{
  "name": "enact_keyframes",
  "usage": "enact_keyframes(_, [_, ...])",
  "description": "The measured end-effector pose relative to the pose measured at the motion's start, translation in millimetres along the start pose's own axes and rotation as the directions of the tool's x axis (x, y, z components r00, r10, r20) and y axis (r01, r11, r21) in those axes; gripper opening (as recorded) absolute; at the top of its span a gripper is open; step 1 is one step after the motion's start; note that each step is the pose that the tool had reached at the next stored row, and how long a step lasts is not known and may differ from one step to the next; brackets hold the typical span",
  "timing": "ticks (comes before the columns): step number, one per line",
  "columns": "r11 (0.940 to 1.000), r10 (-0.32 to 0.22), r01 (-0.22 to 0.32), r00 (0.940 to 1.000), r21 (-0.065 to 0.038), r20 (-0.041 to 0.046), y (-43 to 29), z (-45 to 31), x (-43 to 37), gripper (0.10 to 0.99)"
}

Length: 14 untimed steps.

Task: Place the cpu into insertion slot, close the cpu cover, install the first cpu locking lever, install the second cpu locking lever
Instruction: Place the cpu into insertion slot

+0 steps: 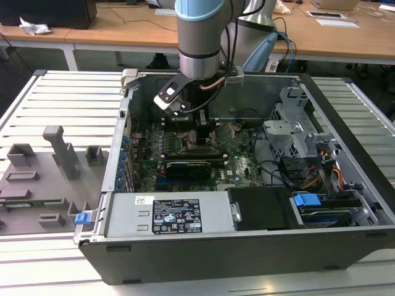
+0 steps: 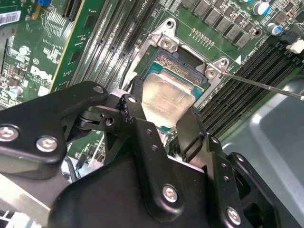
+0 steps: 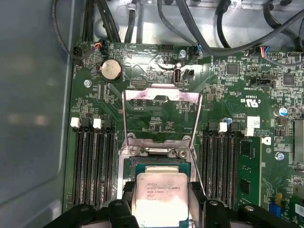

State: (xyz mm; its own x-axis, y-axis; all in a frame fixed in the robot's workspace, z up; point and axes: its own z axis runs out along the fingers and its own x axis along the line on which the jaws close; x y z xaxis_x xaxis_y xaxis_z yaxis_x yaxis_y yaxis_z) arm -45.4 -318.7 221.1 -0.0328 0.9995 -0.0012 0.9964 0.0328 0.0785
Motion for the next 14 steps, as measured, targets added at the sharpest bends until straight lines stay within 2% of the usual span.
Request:
enact_keyframes(5, [0.9998, 0.022, -0.022, 0.9998, 0.0, 0.0043, -0.8, 6.6, 0.8, 0.525])
enact_keyframes(14, [0.9998, 0.022, -0.022, 0.9998, 0.0, 0.0045, -1.4, 12.4, 2.4, 0.525])
